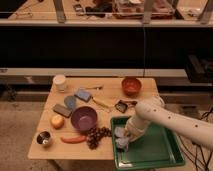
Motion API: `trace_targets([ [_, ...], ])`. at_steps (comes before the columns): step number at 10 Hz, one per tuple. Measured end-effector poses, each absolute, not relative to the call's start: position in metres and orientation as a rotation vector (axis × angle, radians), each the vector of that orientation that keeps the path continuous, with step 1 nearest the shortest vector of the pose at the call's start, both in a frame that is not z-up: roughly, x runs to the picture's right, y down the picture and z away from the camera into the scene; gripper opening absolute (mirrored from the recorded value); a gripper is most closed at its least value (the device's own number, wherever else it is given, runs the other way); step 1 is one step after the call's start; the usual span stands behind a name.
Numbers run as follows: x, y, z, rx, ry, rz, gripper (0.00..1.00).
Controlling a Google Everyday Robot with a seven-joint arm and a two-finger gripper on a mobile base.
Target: Wipe tray with towel
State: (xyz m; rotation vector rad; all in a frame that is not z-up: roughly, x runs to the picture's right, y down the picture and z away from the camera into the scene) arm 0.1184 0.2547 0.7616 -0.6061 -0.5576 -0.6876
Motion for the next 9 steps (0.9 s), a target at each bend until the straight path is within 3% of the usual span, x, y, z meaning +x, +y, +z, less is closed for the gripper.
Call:
trace_targets([
  [4,0.147,0.279,0.745,-0.616,-0.53,-0.644,0.0],
  [9,0.268,0.294,0.742,-0.649,-0.43,-0.561,0.0],
])
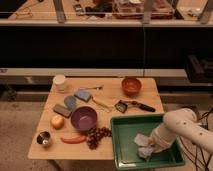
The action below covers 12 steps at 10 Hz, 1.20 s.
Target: Wipe tray with towel
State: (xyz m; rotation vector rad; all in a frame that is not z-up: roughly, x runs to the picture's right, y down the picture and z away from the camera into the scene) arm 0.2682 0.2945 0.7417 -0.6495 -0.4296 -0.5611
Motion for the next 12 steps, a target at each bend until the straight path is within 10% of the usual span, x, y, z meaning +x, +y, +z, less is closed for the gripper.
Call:
trace_targets([
  [6,0.35,0.254,0.765,-0.606,-0.377,-0.559,0.0],
  [12,0.255,0.234,0.771,-0.555,-0.451,-0.638,0.0],
])
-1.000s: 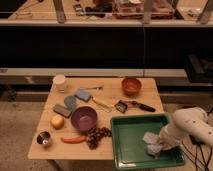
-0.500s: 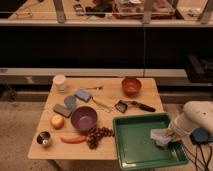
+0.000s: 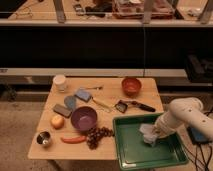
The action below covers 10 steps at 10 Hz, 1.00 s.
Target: Wipe tray with towel
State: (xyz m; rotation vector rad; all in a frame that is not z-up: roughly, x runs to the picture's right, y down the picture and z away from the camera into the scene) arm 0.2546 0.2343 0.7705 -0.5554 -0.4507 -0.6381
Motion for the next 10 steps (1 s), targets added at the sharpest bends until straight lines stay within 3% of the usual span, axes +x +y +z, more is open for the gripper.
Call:
trace_targets([
  [6,0.111,0.256,0.749,-0.542,-0.573,-0.751,0.0],
  [10,0.076,0.279,0.732,-0.577,-0.583,-0.76,0.0],
])
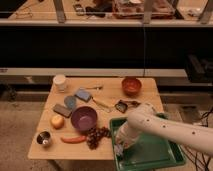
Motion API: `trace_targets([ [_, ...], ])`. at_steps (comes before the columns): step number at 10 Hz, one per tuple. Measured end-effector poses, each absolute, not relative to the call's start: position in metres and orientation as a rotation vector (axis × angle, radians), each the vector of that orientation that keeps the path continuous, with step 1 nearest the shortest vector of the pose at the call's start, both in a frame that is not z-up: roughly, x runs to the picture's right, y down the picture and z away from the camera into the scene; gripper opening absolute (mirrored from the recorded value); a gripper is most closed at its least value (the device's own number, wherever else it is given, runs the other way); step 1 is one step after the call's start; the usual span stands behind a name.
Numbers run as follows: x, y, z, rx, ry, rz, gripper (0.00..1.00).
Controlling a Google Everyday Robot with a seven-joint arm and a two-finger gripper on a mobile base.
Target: Wipe tray with towel
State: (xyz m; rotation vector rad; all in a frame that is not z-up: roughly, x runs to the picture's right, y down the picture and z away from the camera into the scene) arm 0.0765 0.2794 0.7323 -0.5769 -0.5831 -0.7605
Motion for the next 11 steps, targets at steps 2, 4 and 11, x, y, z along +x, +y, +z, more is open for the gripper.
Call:
trace_targets([
  [2,0.087,0.284,0.727,-0.585,-0.573,-0.745,0.0],
  [4,0.119,0.281,0.72,-0.58,-0.563,-0.725,0.0],
  [11,0.232,0.244,0.727,-0.618,-0.507,-0.639,0.0],
])
